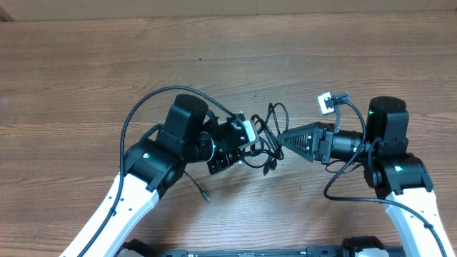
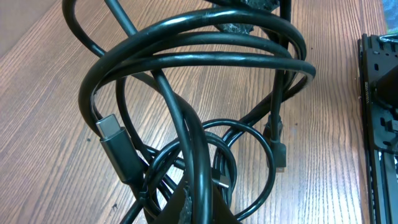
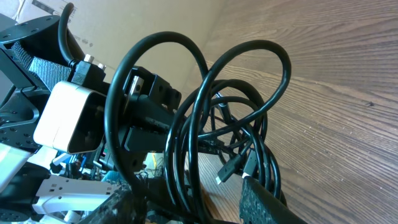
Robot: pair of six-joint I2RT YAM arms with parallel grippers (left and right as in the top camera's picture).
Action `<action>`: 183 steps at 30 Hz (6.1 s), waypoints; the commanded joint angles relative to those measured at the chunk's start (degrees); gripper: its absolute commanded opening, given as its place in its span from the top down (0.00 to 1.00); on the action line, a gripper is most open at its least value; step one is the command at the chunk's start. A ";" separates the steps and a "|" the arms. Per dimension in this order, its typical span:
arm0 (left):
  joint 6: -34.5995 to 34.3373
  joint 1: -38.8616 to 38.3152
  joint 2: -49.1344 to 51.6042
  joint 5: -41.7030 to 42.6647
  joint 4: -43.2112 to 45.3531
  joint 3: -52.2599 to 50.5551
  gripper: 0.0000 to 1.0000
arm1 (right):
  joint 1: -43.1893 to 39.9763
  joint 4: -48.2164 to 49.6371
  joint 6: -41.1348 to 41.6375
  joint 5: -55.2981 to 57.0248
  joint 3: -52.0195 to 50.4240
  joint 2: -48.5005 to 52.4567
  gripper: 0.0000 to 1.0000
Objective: Untangle cables
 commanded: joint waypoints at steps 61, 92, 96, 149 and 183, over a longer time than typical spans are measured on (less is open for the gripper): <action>-0.81 -0.07 0.09 20.48 -16.57 1.55 0.96 | 0.26 2.97 -0.57 42.05 1.40 0.11 0.96; -0.85 0.04 0.09 11.56 -12.31 1.55 0.96 | 0.20 4.31 -1.14 51.04 1.42 0.02 0.07; -0.81 0.04 0.09 6.67 -6.95 1.55 0.96 | 0.15 3.80 4.92 45.40 1.42 -0.13 0.00; -3.85 -0.02 0.09 24.81 16.94 1.55 0.96 | -15.23 11.85 8.46 7.08 1.44 -0.17 0.96; -3.78 -1.53 0.11 41.48 19.74 1.55 0.96 | -11.98 24.28 13.05 18.25 1.44 -0.11 0.96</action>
